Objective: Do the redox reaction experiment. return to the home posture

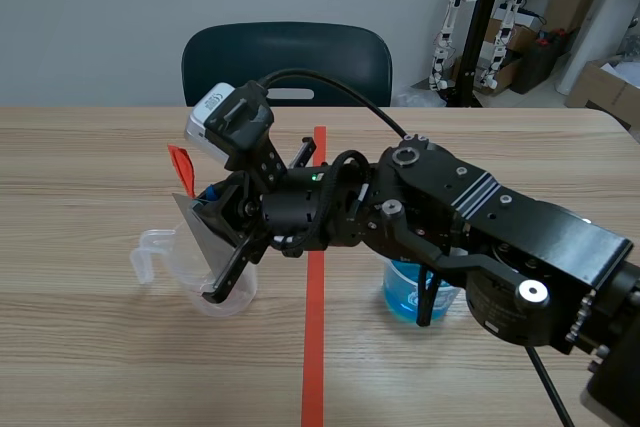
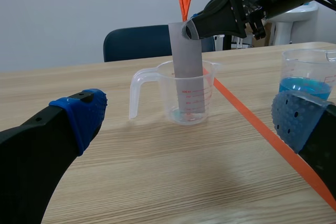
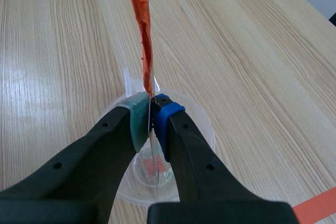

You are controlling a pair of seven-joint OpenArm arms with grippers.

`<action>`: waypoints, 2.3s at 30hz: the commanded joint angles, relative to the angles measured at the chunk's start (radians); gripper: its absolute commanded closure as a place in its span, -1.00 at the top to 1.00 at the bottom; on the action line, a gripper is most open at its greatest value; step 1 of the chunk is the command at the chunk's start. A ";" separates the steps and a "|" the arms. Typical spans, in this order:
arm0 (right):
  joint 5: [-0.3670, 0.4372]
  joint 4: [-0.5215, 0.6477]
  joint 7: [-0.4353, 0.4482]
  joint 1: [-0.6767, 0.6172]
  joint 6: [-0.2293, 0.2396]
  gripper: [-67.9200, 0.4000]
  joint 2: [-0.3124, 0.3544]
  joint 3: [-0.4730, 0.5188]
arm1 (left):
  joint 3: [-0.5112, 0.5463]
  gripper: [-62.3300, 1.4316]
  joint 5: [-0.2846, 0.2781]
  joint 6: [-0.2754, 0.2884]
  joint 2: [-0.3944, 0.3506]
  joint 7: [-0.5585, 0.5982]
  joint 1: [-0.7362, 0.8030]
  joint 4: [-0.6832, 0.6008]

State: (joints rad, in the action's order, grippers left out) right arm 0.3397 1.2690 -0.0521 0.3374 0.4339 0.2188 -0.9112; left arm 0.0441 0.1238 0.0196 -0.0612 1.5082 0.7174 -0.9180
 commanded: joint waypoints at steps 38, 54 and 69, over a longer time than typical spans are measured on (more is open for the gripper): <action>-0.157 0.013 -0.024 0.014 -0.068 0.86 -0.031 0.009 | 0.001 1.00 -0.007 0.002 -0.011 0.046 0.008 -0.020; 0.034 0.323 -0.146 0.014 -0.041 0.86 0.031 0.069 | 0.001 1.00 -0.007 0.029 -0.123 0.046 -0.112 -0.020; 0.261 0.572 -0.171 0.008 -0.042 0.86 0.284 0.198 | 0.001 1.00 -0.006 0.108 -0.125 0.030 -0.198 -0.022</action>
State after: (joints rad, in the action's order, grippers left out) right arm 0.5922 1.8362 -0.2375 0.3370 0.3996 0.5003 -0.7269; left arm 0.0441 0.1230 0.1310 -0.1879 1.5082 0.5278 -0.9180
